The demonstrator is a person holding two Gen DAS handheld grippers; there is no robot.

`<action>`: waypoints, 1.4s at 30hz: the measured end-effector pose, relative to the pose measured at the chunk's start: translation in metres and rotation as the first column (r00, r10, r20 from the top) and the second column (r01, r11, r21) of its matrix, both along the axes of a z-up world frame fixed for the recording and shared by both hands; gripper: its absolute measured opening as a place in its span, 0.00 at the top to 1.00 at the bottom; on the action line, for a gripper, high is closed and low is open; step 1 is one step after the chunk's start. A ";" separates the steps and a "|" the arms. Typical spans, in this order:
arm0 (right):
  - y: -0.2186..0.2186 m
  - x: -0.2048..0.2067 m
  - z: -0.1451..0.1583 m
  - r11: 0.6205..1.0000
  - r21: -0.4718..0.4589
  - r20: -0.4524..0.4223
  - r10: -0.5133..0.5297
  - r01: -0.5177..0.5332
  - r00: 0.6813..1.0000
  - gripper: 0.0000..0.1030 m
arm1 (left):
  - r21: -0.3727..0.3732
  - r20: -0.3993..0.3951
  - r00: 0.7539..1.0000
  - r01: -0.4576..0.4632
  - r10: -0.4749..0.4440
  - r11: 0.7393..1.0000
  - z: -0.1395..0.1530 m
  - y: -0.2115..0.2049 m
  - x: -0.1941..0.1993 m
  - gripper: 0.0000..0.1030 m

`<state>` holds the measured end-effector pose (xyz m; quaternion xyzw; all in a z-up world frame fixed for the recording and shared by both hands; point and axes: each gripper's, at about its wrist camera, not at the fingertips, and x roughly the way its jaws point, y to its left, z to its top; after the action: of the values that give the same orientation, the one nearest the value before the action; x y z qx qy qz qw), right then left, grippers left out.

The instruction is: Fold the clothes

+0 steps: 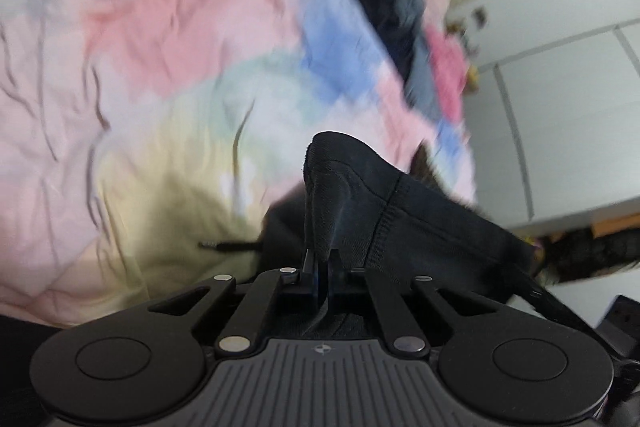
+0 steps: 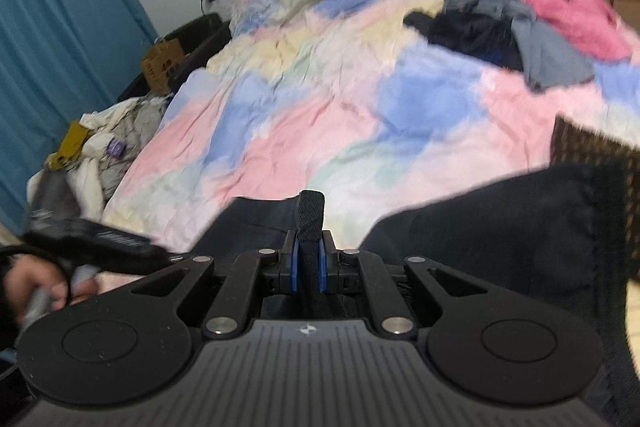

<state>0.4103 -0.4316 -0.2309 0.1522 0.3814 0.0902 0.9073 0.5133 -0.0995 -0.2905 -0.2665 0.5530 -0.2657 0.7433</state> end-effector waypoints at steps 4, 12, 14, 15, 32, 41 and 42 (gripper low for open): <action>0.025 0.027 0.026 0.997 -0.076 0.088 0.035 -0.028 0.995 0.91 | -0.054 0.092 0.991 -0.096 0.101 0.994 0.041 0.034 -0.019 0.97; 0.147 0.102 0.092 0.917 -0.349 0.286 0.300 -0.193 0.910 0.91 | -0.201 0.216 0.916 -0.296 0.337 0.934 0.102 0.127 -0.051 0.97; 0.194 0.116 0.106 0.857 -0.458 0.319 0.405 -0.235 0.857 0.91 | -0.239 0.235 0.889 -0.338 0.392 0.910 0.112 0.152 -0.057 0.97; 0.216 0.121 0.110 0.829 -0.501 0.327 0.445 -0.247 0.833 0.91 | -0.260 0.238 0.876 -0.358 0.419 0.897 0.114 0.164 -0.060 0.97; 0.519 0.174 0.080 0.385 -0.783 0.123 0.865 -0.488 0.486 0.92 | -0.414 0.082 0.732 -0.592 0.676 0.691 0.061 0.346 -0.095 0.98; 0.599 0.180 0.000 0.193 -0.740 -0.069 0.931 -0.645 0.359 0.92 | -0.341 -0.058 0.632 -0.740 0.773 0.579 -0.008 0.387 -0.112 0.97; 0.604 0.182 -0.006 0.198 -0.723 -0.080 0.928 -0.662 0.365 0.92 | -0.332 -0.090 0.616 -0.759 0.783 0.559 -0.019 0.392 -0.113 0.97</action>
<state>0.5923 0.1721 -0.2369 -0.4195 0.2239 0.4455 0.7585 0.4005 0.2924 -0.3099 -0.5952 0.3008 -0.0135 0.7450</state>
